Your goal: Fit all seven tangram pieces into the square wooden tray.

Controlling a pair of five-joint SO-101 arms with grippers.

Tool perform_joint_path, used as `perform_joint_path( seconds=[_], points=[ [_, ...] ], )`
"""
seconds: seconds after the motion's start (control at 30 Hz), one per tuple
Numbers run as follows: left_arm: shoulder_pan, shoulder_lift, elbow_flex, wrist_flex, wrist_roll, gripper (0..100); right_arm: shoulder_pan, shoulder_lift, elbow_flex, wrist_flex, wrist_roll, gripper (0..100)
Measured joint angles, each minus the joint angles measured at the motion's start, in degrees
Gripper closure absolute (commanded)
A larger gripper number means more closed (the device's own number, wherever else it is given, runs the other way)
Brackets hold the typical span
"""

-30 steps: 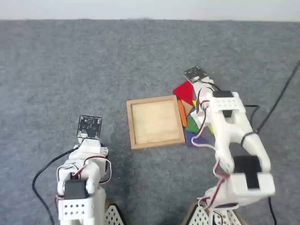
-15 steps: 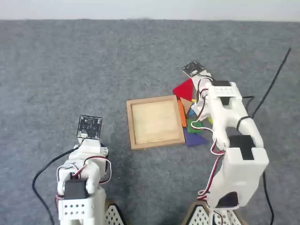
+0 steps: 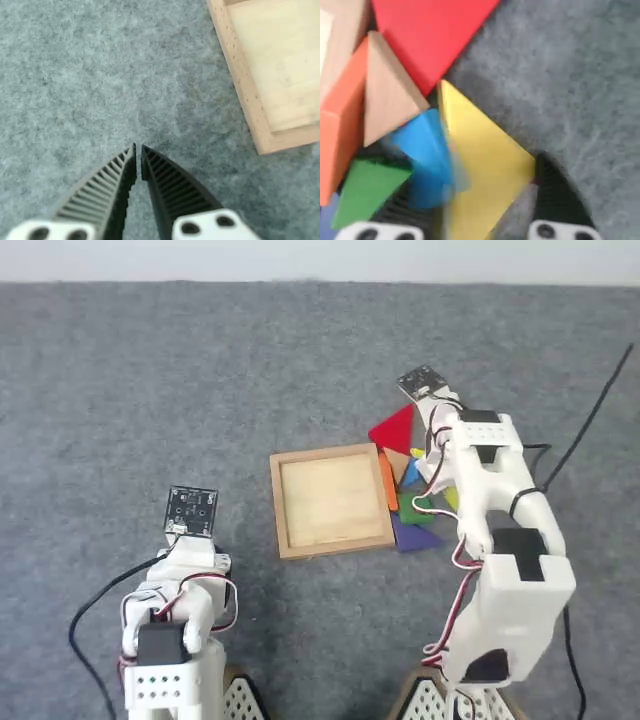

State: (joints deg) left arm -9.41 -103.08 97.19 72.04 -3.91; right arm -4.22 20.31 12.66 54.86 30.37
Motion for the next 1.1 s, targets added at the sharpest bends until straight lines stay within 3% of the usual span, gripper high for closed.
perform_joint_path(
  seconds=[0.13, 0.53, 0.83, 1.1],
  points=[
    [0.0, 0.0, 0.0, 0.0, 0.0, 98, 0.1, 0.0, -0.4, 1.8, 0.0, 96.5],
    [0.0, 0.0, 0.0, 0.0, 0.0, 98, 1.1, 0.1, -0.6, 3.9, -2.9, 99.2],
    [0.0, 0.0, 0.0, 0.0, 0.0, 98, 4.8, -9.0, -2.3, 15.7, -4.3, 99.1],
    [0.0, 0.0, 0.0, 0.0, 0.0, 98, -3.6, -20.1, -2.3, 23.9, -4.3, 99.1]
  ],
)
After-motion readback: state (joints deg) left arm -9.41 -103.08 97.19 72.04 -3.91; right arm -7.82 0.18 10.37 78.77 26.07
